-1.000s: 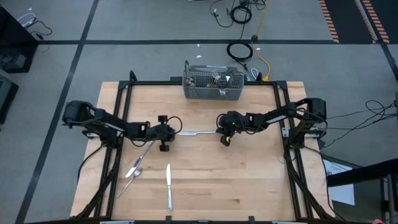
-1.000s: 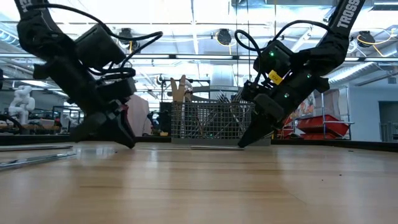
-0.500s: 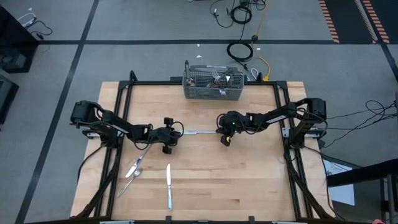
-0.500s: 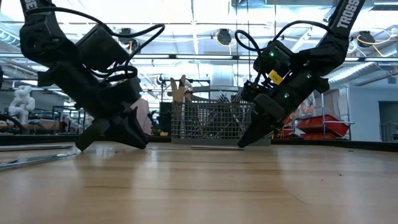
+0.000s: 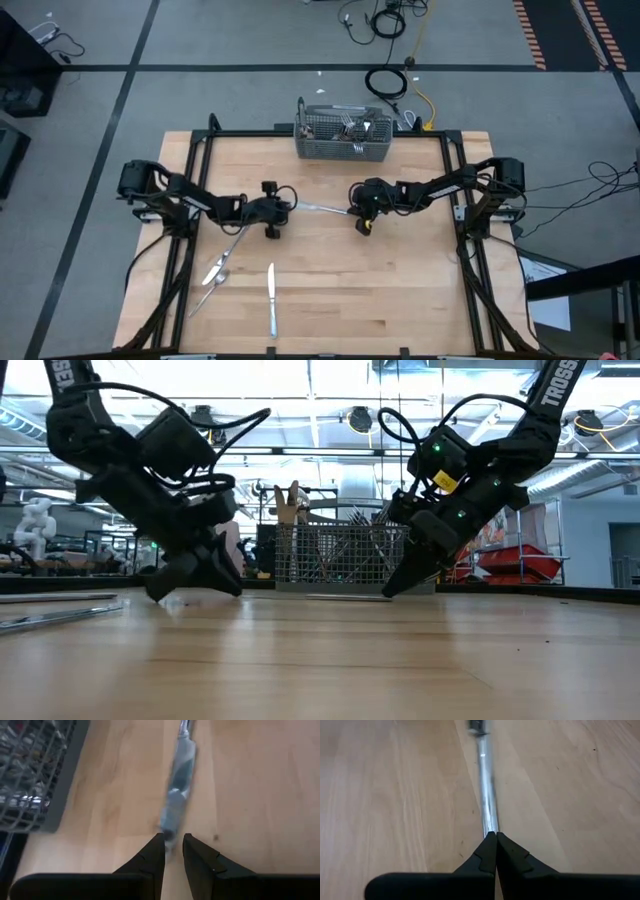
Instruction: Sort silverware
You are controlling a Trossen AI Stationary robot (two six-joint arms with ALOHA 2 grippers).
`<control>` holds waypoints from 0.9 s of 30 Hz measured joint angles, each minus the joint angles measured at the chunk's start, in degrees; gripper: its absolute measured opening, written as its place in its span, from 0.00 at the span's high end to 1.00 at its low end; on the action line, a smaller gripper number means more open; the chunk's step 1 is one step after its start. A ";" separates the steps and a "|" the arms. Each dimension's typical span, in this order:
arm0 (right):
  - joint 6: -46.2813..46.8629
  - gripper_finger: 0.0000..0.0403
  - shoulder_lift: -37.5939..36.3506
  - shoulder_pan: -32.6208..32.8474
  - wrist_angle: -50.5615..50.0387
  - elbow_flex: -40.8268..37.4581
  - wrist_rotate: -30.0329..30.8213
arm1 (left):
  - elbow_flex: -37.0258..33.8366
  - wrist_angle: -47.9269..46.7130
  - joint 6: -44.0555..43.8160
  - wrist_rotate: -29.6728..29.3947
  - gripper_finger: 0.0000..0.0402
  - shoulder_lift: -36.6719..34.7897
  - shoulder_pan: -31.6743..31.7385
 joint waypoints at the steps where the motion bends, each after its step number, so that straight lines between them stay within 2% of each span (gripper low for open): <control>1: -0.35 1.00 0.00 0.00 0.02 0.00 -0.10 | -0.01 -0.08 -0.23 0.13 0.81 0.00 0.64; 5: -1.90 1.00 0.00 0.00 0.02 -0.02 -1.21 | -0.02 -0.32 -0.43 4.26 0.81 0.03 3.17; 10: -2.53 1.00 0.00 0.00 0.13 -0.02 -2.69 | -0.02 -0.31 -0.62 3.45 0.82 0.05 3.56; 13: -2.43 1.00 -0.07 0.07 1.53 -0.08 -3.15 | 0.74 -1.51 -1.66 2.79 0.87 0.12 3.56; 18: 0.09 1.00 0.83 -0.46 0.66 0.02 -3.00 | 3.26 -3.37 -8.19 -0.22 0.98 0.78 3.89; 22: -0.08 1.00 2.89 -0.61 -0.74 0.20 -3.63 | 4.39 -2.78 -11.75 -0.76 0.94 0.93 3.93; 27: -0.34 1.00 3.65 -0.61 1.49 0.07 -4.64 | 4.66 -2.66 -6.01 2.07 0.88 2.16 4.89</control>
